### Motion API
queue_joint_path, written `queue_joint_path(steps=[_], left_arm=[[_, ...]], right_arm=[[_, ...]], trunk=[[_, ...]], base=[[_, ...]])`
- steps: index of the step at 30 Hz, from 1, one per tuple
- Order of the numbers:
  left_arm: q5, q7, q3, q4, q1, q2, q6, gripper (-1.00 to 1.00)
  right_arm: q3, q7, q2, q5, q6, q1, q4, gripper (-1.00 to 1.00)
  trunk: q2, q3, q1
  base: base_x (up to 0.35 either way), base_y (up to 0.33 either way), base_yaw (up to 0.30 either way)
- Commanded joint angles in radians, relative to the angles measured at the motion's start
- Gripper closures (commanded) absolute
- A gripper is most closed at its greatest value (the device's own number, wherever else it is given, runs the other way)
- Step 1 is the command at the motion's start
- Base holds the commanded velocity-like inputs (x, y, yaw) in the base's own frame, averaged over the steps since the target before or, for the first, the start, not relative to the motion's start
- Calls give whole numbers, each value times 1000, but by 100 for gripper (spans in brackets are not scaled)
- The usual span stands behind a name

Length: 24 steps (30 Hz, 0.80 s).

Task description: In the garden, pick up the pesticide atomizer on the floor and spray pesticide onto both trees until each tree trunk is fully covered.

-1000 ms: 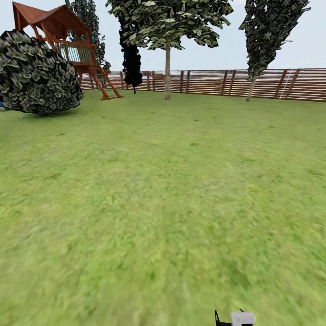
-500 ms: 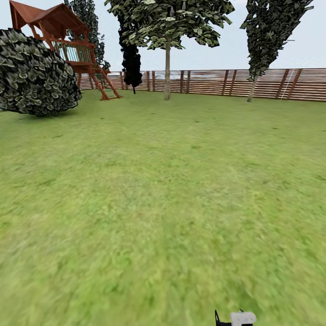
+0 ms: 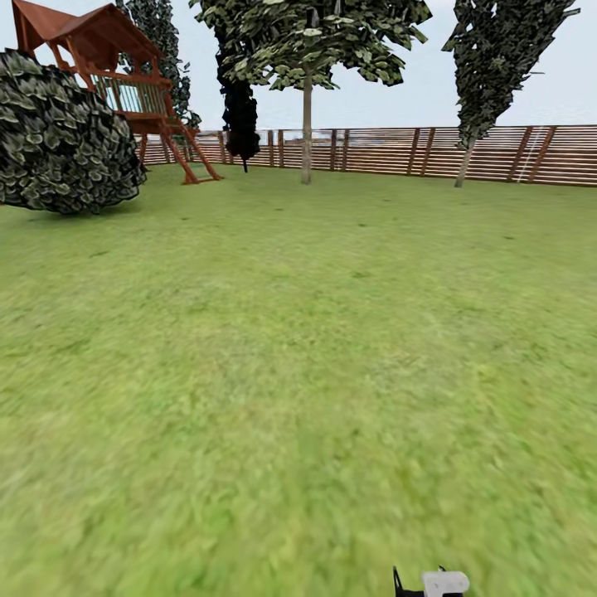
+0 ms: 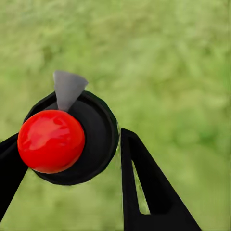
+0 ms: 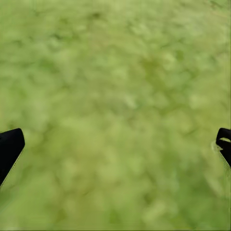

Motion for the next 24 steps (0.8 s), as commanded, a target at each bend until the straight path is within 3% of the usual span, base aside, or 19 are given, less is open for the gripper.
queue_joint_path(steps=[1, 24], left_arm=[[-10, 2, 7, 1, -1, 0, -4, 100], [-10, 2, 7, 1, -1, 0, -5, 100]], right_arm=[[8, -10, 0, 5, 0, -1, 1, -100], [8, -10, 0, 5, 0, -1, 1, -100]], trunk=[[0, -1, 0], [0, -1, 0]], base=[[339, 0, 0], [339, 0, 0]])
